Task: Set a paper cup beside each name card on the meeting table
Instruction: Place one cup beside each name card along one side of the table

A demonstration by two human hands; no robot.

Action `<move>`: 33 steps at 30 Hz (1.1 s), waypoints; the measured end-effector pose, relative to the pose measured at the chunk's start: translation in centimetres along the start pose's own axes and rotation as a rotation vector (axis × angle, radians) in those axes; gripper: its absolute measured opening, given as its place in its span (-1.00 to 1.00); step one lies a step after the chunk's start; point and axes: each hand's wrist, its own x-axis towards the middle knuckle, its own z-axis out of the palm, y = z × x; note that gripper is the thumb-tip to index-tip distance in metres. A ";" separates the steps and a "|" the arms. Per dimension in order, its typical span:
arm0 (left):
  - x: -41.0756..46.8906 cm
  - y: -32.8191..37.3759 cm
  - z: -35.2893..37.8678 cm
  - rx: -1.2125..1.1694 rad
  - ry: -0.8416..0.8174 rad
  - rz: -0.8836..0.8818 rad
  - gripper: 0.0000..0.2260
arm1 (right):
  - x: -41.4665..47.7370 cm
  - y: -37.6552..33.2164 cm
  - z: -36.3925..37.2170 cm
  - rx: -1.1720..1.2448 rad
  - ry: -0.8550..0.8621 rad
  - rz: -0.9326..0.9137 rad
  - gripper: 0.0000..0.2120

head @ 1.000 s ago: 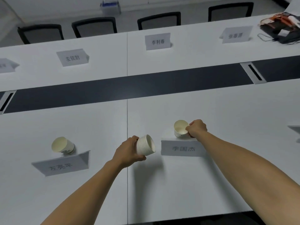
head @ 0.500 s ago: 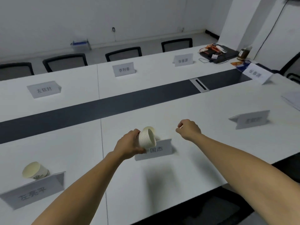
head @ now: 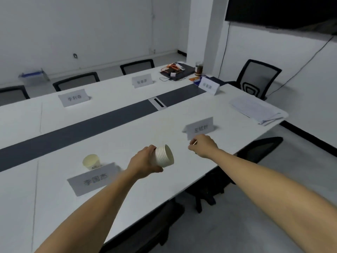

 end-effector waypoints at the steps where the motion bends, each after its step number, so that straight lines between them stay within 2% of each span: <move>1: 0.4 2.3 1.4 0.000 -0.010 0.018 -0.40 | -0.3 2.2 -1.5 0.028 0.000 0.003 -0.87; 6: 1.9 10.0 5.9 -0.029 -0.027 0.034 -0.39 | -0.7 9.1 -7.6 0.158 -0.080 -0.005 -0.82; 13: 6.5 15.7 7.6 0.035 -0.018 0.069 -0.37 | 2.5 11.7 -10.6 0.332 -0.153 -0.045 -0.77; 16: 9.3 17.1 7.9 0.031 -0.007 0.089 -0.34 | 5.2 11.9 -10.9 0.353 -0.184 -0.047 -0.86; 26: 20.9 20.6 7.0 -0.051 0.071 0.114 -0.36 | 16.6 11.9 -16.3 0.398 -0.142 -0.061 -0.95; 33: 25.1 19.3 6.6 -0.083 0.082 0.026 -0.36 | 22.7 10.5 -16.3 0.356 -0.277 -0.125 -0.91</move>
